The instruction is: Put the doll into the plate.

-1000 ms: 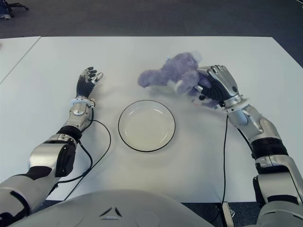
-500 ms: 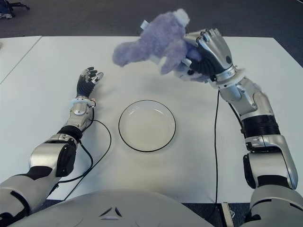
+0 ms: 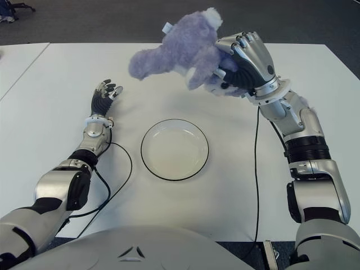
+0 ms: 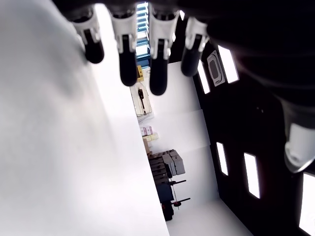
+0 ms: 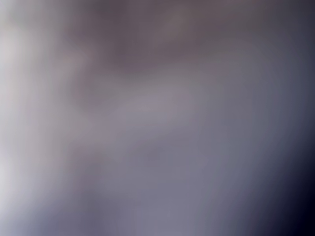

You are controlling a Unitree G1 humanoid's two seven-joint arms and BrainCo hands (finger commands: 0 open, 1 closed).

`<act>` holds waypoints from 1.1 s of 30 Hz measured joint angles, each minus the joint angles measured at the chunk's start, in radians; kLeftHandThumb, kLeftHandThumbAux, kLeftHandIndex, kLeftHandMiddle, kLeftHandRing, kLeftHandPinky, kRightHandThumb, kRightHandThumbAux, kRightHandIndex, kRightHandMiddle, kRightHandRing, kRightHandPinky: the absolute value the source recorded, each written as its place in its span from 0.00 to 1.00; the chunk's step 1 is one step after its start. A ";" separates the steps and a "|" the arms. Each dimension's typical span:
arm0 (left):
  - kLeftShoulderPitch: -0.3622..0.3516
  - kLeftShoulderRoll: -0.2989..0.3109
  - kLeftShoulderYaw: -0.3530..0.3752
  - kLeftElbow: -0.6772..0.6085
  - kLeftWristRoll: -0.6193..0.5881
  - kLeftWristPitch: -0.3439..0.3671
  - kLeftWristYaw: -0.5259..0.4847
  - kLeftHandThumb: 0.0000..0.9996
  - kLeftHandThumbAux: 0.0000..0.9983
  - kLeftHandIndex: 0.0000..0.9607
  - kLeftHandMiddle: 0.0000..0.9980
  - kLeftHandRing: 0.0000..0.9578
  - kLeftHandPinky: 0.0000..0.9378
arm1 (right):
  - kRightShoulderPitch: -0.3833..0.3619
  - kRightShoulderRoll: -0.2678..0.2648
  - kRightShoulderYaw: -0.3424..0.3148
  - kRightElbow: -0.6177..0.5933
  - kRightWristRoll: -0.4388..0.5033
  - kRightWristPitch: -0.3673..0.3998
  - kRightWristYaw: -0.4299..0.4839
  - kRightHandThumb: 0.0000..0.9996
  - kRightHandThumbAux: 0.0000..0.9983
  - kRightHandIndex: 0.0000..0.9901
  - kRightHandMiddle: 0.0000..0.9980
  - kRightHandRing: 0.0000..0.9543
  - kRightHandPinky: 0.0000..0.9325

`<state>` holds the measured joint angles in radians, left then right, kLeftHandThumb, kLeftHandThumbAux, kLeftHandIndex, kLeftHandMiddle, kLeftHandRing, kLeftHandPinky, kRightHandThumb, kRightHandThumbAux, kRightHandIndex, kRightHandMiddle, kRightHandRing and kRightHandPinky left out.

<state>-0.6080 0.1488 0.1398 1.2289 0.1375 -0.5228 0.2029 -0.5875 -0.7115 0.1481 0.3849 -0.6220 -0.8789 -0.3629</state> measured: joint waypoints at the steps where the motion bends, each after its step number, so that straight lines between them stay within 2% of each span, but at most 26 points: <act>1: 0.000 0.000 0.000 0.000 0.000 0.000 0.000 0.00 0.49 0.17 0.22 0.17 0.00 | 0.000 0.009 0.003 -0.001 0.000 -0.001 0.005 0.70 0.72 0.44 0.89 0.92 0.93; 14: -0.001 -0.001 0.000 0.000 0.000 0.000 0.000 0.00 0.50 0.16 0.21 0.16 0.00 | 0.005 0.116 0.044 -0.030 0.034 -0.015 0.111 0.70 0.72 0.44 0.89 0.92 0.94; 21: -0.001 -0.002 0.002 0.000 -0.001 0.001 0.000 0.00 0.50 0.17 0.23 0.17 0.00 | 0.062 0.169 0.077 -0.089 0.054 -0.030 0.164 0.71 0.72 0.44 0.89 0.92 0.93; 28: -0.002 -0.002 0.001 0.000 0.000 0.001 0.000 0.00 0.50 0.17 0.23 0.17 0.00 | 0.151 0.173 0.103 -0.148 0.100 -0.036 0.264 0.70 0.72 0.44 0.88 0.92 0.93; 33: -0.001 -0.003 0.000 0.000 0.000 0.001 0.004 0.00 0.50 0.17 0.24 0.18 0.00 | 0.181 0.174 0.106 -0.166 0.101 -0.035 0.307 0.70 0.72 0.44 0.88 0.92 0.93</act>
<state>-0.6095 0.1463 0.1402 1.2292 0.1376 -0.5219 0.2065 -0.4064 -0.5379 0.2537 0.2188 -0.5208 -0.9141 -0.0560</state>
